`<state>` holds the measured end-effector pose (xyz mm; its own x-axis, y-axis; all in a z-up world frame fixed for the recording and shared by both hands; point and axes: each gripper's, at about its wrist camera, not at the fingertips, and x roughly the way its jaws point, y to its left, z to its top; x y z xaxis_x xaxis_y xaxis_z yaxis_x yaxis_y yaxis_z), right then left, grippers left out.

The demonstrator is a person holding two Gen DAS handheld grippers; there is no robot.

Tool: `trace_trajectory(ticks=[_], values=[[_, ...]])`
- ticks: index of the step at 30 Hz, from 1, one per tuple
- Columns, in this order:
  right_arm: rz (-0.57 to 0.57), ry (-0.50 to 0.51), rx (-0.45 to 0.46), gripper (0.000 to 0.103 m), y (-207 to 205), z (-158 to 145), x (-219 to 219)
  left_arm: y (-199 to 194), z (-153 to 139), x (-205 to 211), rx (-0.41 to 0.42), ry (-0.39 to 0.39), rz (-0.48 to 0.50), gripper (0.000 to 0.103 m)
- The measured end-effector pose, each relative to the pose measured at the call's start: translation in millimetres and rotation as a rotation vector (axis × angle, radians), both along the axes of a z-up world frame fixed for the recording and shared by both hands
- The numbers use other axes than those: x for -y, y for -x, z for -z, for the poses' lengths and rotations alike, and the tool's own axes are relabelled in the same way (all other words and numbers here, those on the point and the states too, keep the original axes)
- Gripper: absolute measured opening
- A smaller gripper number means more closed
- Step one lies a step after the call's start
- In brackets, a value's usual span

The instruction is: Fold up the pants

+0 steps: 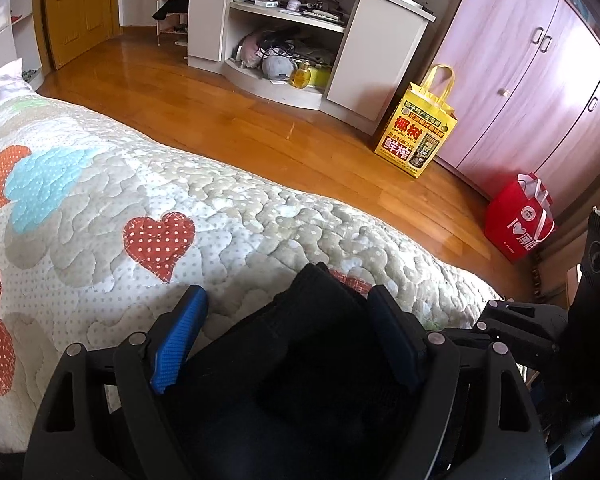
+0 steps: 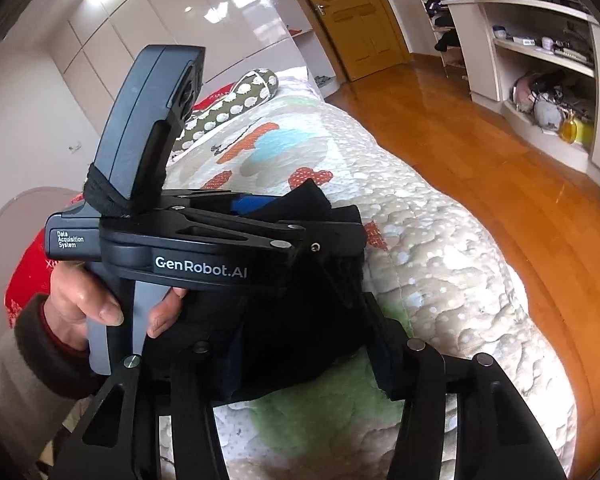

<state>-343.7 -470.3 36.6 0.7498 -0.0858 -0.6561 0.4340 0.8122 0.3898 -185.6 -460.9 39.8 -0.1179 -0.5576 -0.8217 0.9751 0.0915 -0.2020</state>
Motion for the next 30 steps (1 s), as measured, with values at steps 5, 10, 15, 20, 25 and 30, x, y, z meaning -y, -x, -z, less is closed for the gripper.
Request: trace_trajectory(ticks=[5, 10, 15, 20, 25, 30], values=[[-0.05, 0.007, 0.028, 0.026, -2.3, -3.2, -2.1, 0.7, 0.2, 0.9, 0.0, 0.004, -0.01, 0.082], [-0.077, 0.073, 0.034, 0.023, -11.0, -17.9, -13.1, -6.0, -5.7, -5.6, -0.04, 0.022, -0.04, 0.082], [-0.121, 0.11, 0.079, 0.022, -20.4, -45.0, -25.5, -21.7, -28.0, -21.5, -0.11, 0.079, -0.087, 0.082], [-0.228, 0.168, 0.144, 0.022, -44.1, -81.0, -59.2, -44.6, -66.1, -54.9, -0.165, 0.165, -0.156, 0.082], [-0.389, 0.214, 0.189, 0.022, -79.8, -102.0, -112.8, -77.0, -90.5, -112.2, -0.197, 0.23, -0.268, 0.082], [-0.542, 0.221, 0.158, 0.022, -124.0, -85.1, -172.3, -109.1, -84.5, -191.0, -0.227, 0.255, -0.423, 0.083]])
